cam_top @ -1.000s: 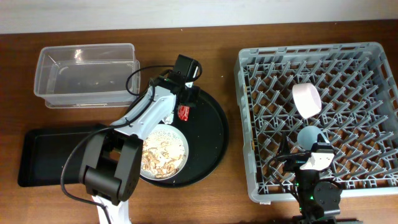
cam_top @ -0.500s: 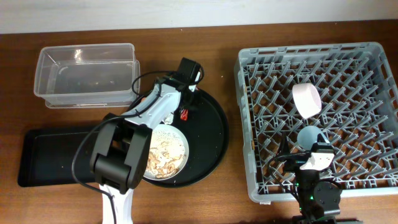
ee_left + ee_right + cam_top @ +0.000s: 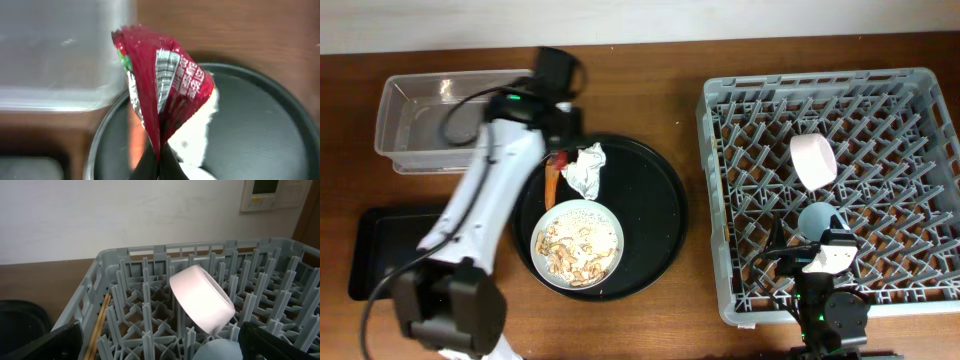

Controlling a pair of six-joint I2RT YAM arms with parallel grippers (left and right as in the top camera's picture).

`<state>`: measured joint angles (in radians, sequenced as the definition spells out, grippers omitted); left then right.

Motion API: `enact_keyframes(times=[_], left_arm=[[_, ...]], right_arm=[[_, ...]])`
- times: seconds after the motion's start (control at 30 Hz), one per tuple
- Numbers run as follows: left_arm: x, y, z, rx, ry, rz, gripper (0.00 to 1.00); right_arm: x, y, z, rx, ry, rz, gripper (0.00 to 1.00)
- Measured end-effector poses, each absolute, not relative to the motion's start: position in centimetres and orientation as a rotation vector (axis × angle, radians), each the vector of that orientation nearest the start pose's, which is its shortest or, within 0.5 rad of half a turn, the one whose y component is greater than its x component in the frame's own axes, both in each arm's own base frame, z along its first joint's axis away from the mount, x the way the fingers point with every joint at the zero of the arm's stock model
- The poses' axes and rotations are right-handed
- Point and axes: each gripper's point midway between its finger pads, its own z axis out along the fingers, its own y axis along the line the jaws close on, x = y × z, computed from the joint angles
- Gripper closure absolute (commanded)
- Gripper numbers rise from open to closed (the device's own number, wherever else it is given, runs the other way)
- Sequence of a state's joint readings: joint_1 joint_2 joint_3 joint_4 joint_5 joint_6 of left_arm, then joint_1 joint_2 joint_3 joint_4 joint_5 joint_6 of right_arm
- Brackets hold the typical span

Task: Sort waste into correct bins and load items into the dishwasher rack
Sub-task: 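Carry the red wrapper to the clear bin and release it, then grasp the crumpled foil with the left gripper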

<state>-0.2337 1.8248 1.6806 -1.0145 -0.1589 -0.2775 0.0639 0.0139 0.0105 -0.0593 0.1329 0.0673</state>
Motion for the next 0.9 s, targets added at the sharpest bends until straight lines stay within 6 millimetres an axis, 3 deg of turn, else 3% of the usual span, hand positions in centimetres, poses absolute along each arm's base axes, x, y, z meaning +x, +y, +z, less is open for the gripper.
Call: enact_keyframes(times=[0.1,0.2,0.4,0.47,0.53,0.57,0.6,0.63,0.67,0.77,0.9], left_arm=[[42.4,-2.8,16.9,-0.271,2.728,0.102,0.99],[42.6,0.4,16.9,-0.394,2.712,0.107,0.99],[48.3,5.6,20.0,-0.568,2.409,0.047,0.99],[50.1,6.2,20.2,-0.583,2.343,0.03,0.98],[51.3,6.1,19.2,-0.581,2.333,0.022,0.98],[52.0,6.0,18.1,-0.579,2.336,0.018,0.94],[52.3,6.0,17.3,-0.577,2.348,0.017,0.8],[52.5,5.8,15.9,-0.572,2.375,0.02,0.44],[52.6,5.8,15.0,-0.556,2.397,0.029,0.3],[52.5,5.8,14.3,-0.502,2.427,0.048,0.26],[51.5,4.9,15.3,-0.458,2.478,0.026,0.3]], right_arm=[[24.6,-0.7,16.1,0.104,1.63,-0.008,0.02],[24.6,-0.7,16.1,0.105,1.63,-0.008,0.02],[24.6,-0.7,16.1,0.104,1.63,-0.008,0.02],[24.6,-0.7,16.1,0.104,1.629,-0.008,0.02],[24.6,-0.7,16.1,0.105,1.629,-0.008,0.02],[24.6,-0.7,16.1,0.104,1.63,-0.008,0.02],[24.6,-0.7,16.1,0.105,1.63,-0.008,0.02],[24.6,-0.7,16.1,0.104,1.63,-0.008,0.02],[24.6,-0.7,16.1,0.104,1.63,-0.008,0.02],[24.6,-0.7,16.1,0.105,1.63,-0.008,0.02],[24.6,-0.7,16.1,0.105,1.63,-0.008,0.02]])
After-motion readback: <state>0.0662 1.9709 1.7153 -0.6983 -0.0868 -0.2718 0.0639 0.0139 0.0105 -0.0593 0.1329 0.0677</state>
